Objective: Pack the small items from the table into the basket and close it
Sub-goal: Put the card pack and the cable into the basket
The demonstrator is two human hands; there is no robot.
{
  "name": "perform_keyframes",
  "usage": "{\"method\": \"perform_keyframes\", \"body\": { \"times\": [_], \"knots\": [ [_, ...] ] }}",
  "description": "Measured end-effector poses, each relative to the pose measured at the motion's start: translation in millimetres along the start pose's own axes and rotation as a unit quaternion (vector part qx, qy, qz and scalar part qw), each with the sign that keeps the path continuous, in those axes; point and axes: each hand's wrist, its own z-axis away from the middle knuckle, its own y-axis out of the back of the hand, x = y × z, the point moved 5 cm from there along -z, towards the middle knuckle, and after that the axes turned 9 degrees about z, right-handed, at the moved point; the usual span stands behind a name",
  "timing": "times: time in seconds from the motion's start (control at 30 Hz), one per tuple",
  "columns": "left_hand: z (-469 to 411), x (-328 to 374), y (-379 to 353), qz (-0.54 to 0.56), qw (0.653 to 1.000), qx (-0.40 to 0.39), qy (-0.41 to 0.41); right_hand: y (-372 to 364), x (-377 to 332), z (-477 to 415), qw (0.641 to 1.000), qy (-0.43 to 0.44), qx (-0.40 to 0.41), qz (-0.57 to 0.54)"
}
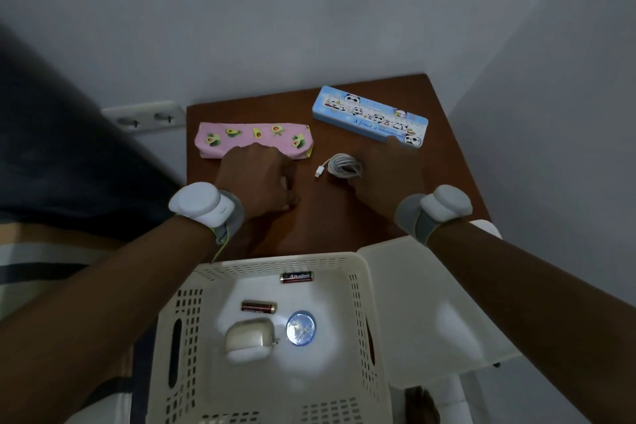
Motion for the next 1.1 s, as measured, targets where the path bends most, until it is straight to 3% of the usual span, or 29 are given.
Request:
{"method": "perform_keyframes", "body": {
  "times": [0.37, 0.67, 0.87, 1.1],
  "knots": [
    [31, -40, 3, 0.007, 0.998, -0.042, 0.051, -5, -57, 8, 0.996, 0.062, -0.067, -0.004],
    [44, -34, 33, 0.030, 0.999, -0.015, 0.019, 31, -47, 29, 0.997, 0.069, 0.000, 0.028],
    [94, -16, 88, 0.037, 0.999, 0.025, 0.011, 101, -51, 69, 0.994, 0.078, 0.054, -0.050],
    [174, 7, 85, -0.048, 0.998, 0.023, -0.018, 106, -67, 135, 0.990, 0.140, 0.012, 0.003]
  ]
}}
